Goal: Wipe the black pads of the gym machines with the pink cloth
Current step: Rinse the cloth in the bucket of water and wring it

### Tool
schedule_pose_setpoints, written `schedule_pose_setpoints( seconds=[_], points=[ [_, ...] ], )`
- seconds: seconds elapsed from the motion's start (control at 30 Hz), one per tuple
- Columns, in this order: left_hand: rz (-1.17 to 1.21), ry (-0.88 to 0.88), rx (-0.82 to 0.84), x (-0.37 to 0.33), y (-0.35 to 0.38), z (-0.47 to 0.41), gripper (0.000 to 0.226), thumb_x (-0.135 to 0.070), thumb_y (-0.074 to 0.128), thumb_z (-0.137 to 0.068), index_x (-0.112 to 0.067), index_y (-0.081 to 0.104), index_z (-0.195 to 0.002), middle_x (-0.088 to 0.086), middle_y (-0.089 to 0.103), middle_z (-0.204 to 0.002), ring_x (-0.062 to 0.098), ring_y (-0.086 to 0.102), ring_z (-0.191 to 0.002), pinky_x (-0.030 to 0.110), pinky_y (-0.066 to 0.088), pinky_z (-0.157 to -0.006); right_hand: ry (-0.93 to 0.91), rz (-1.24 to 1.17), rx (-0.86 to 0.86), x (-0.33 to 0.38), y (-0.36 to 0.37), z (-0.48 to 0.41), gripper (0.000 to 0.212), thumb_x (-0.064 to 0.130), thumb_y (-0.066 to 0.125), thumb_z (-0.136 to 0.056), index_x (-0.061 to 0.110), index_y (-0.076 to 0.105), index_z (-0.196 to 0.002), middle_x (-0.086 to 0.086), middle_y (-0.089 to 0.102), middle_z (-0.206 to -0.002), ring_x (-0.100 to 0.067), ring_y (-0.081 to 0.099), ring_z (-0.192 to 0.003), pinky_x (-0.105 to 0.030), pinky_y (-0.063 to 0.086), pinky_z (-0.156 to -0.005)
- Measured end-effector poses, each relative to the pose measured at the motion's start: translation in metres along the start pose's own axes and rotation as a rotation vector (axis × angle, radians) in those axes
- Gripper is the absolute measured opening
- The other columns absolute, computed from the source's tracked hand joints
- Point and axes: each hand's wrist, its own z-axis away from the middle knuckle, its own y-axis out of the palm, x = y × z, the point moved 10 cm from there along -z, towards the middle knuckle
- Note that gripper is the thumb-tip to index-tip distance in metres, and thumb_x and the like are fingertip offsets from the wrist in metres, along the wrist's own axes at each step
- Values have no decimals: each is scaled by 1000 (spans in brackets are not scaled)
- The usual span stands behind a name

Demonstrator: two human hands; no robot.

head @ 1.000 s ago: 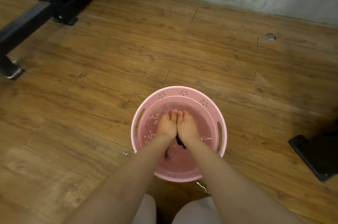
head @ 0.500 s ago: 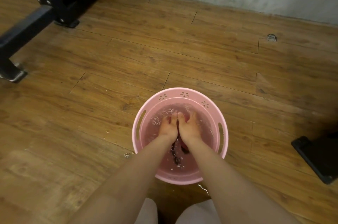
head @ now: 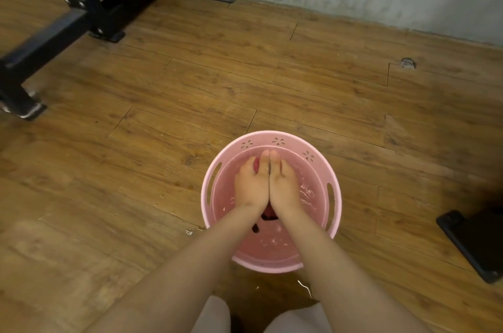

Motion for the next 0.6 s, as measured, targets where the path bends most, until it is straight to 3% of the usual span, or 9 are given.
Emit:
schedule_pose_setpoints(
  seconds=[0.17, 0.37, 0.5, 0.6],
  points=[
    [49, 54, -14, -21, -8, 2, 41, -34, 43, -101, -5, 65, -82, 5, 67, -69, 11, 61, -62, 25, 47, -61, -115, 70, -42, 32, -9, 5, 47, 32, 34, -104, 26, 61, -66, 3, 64, -61, -18, 64, -65, -36, 50, -67],
    [136, 65, 59, -37, -6, 10, 37, -18, 43, -100, -9, 56, -67, 9, 59, -63, 14, 54, -58, 30, 43, -58, -133, 110, -38, 48, -15, 10, 46, 26, 32, -102, 3, 63, -78, -17, 66, -69, -35, 62, -65, -39, 50, -55],
    [236, 79, 41, -48, -15, 20, 28, -19, 44, -100, -7, 57, -78, 5, 61, -68, 7, 56, -58, 23, 44, -56, -200, 51, -26, 64, -16, 21, 34, 22, 37, -101, 11, 60, -80, -4, 64, -69, -15, 58, -61, -30, 45, -55],
    [332, 34, 47, -48, -19, 27, 21, -32, 44, -101, -14, 54, -97, 5, 66, -83, 15, 63, -72, 30, 50, -65, -212, -74, 12, 73, -19, 27, 12, 25, 46, -100, 20, 53, -91, 9, 61, -74, 1, 56, -62, -14, 42, -53]
  ],
)
